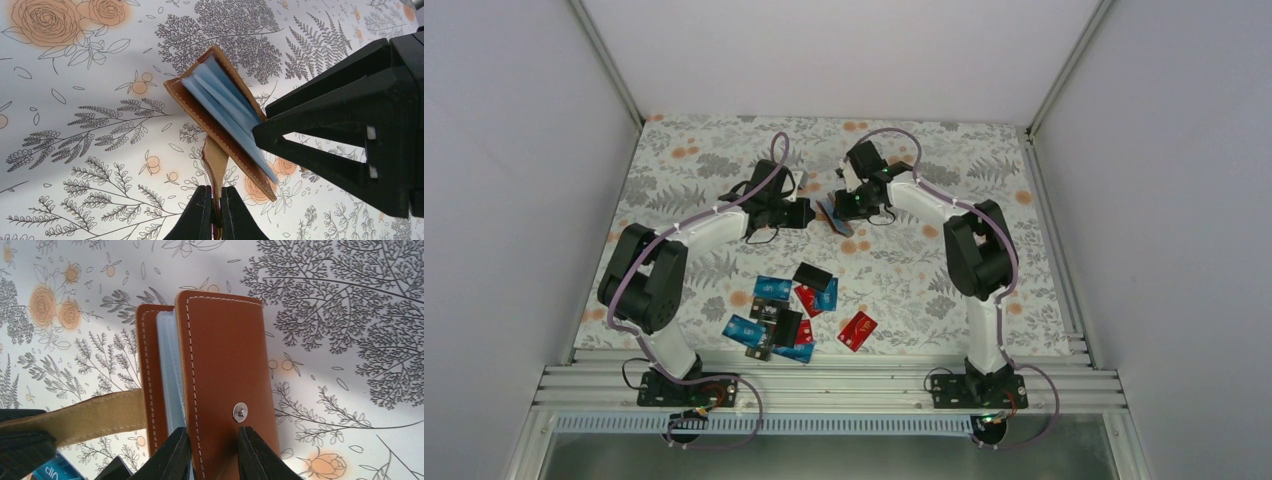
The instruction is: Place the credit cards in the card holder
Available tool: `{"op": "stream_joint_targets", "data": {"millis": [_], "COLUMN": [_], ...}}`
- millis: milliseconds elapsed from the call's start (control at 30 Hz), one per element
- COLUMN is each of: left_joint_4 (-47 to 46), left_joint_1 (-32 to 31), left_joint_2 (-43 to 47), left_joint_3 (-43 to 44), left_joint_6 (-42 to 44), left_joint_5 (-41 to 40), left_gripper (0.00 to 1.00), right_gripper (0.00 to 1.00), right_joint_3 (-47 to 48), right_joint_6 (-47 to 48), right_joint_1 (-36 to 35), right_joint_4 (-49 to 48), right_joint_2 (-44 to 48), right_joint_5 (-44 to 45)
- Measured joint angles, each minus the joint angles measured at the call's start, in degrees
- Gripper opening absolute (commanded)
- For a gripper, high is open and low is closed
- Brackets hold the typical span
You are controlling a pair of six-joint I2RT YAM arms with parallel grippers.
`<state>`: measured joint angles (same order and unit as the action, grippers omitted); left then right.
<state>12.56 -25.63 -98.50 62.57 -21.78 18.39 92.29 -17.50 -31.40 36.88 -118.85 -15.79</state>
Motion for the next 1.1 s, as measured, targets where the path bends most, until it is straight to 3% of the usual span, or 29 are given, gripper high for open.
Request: {"op": "stream_joint_targets", "data": {"millis": [233, 633, 900, 1100], "left_joint_4": [0.1, 0.1, 0.1, 0.1], "left_joint_1": [0.0, 0.0, 0.0, 0.0], "left_joint_2": [0.3, 0.7, 0.7, 0.7], "left_joint_3": [0.0, 0.0, 0.0, -0.1], "left_joint_6": [0.2, 0.2, 0.2, 0.2], "left_joint_5": [-0.3, -0.4, -0.4, -0.4], "left_gripper": [0.02, 0.02, 0.02, 0.02], "right_gripper": [0.39, 0.47, 0.47, 0.31], "right_joint_3": [-1.5, -2.7, -2.8, -2.8], "right_joint_6": [0.2, 0.2, 0.2, 0.1], "right_joint_1": [1.6, 3.6, 5.7, 6.3], "right_joint_4": [0.0, -0.7, -1.7, -1.8], "right_joint_2": [0.3, 0.5, 1.1, 1.1], "right_joint_5": [-0.5, -8.9, -12.0, -12.3]}}
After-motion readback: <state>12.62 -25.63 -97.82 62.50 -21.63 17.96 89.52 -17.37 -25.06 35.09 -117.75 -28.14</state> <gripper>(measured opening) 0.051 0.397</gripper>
